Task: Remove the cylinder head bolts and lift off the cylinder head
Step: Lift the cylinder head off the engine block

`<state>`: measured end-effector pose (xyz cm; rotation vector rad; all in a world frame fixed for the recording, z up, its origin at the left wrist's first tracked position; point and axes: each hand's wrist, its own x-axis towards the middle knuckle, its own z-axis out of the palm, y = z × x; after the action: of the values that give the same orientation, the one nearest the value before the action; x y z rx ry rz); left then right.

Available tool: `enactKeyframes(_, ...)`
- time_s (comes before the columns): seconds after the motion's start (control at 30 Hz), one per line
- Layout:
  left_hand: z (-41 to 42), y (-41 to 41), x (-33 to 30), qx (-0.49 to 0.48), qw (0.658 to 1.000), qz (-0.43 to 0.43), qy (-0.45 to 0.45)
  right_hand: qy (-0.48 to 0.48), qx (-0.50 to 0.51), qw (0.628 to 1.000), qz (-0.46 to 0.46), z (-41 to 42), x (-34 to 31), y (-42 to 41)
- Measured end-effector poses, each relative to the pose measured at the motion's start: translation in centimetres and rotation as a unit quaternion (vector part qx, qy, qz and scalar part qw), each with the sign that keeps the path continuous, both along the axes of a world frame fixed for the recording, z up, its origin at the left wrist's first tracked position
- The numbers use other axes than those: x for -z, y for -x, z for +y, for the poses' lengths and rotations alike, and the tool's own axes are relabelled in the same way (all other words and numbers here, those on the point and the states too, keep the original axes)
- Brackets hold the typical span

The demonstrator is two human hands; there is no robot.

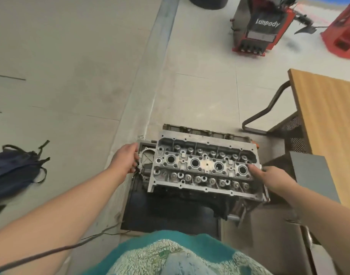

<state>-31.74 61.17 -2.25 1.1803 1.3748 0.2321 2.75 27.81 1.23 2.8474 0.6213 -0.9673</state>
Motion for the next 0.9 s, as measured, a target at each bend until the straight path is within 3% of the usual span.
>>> enactKeyframes(0.13,0.5,-3.5,0.0,0.146,0.985,0.061,-0.063,0.022,0.011,0.999,0.024,0.6,-0.2,0.1)
enactKeyframes(0.2,0.3,-5.0,0.5,0.175,0.979,0.058,-0.082,0.022,0.018,0.999,0.039,0.8,-0.5,0.1)
enactKeyframes(0.37,0.4,-7.1,2.5,0.141,0.983,0.05,-0.111,0.035,0.016,0.997,0.071,0.8,-1.0,-0.5)
enactKeyframes(0.5,1.1,-7.1,4.2,0.111,0.973,0.134,-0.15,0.054,-0.007,0.998,0.045,0.6,-1.0,-0.7)
enactKeyframes(0.57,1.1,-7.5,4.7,0.102,0.982,0.118,-0.109,0.045,-0.009,0.998,0.044,0.5,-0.9,-0.6)
enactKeyframes(0.7,0.6,-8.4,4.6,-0.022,0.999,0.021,0.01,0.022,-0.011,0.998,0.058,0.7,-1.1,-0.8)
enactKeyframes(0.9,0.1,-8.5,4.9,-0.041,0.998,-0.005,0.047,-0.018,-0.023,0.998,0.058,0.4,-0.7,-1.2)
